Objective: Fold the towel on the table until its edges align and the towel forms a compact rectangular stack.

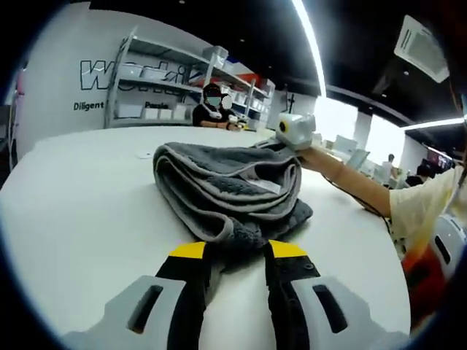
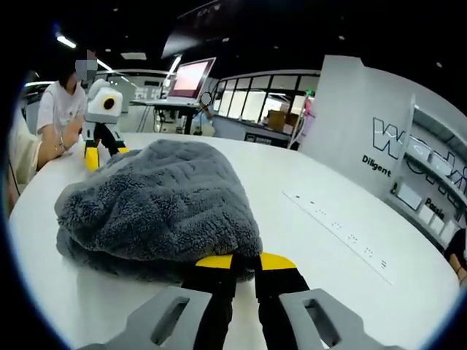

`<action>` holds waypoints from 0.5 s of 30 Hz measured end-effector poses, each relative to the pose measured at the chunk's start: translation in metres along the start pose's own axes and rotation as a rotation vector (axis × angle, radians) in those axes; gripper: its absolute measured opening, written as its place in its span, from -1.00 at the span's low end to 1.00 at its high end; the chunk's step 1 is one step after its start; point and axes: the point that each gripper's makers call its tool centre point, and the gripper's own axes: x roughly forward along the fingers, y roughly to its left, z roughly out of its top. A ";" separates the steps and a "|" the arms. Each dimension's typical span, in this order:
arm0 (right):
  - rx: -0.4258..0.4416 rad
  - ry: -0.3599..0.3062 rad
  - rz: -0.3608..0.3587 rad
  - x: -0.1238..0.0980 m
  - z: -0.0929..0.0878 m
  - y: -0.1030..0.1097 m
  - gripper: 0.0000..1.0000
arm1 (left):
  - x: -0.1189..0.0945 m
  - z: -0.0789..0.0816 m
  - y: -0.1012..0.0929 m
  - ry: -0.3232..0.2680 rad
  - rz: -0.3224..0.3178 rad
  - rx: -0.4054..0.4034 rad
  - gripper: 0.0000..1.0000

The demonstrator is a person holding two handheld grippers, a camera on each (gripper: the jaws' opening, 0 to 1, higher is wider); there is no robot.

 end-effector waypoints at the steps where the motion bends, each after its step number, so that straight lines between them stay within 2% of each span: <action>1: -0.001 0.000 0.000 0.000 0.000 0.000 -0.87 | 0.001 -0.002 0.001 0.010 0.007 0.009 -0.45; 6: -0.007 0.000 0.000 0.000 0.000 0.003 -0.87 | 0.004 -0.007 0.001 0.033 0.015 0.035 -0.53; 10: -0.017 -0.003 0.003 -0.001 0.000 0.006 -0.88 | 0.004 -0.007 -0.002 0.032 0.006 0.034 -0.76; 12: -0.020 -0.004 0.008 -0.001 0.001 0.008 -0.88 | 0.004 -0.007 -0.003 0.032 -0.001 0.026 -0.82; 15: -0.023 -0.005 0.013 -0.002 0.001 0.010 -0.88 | 0.005 -0.009 -0.013 0.046 -0.051 0.017 -0.86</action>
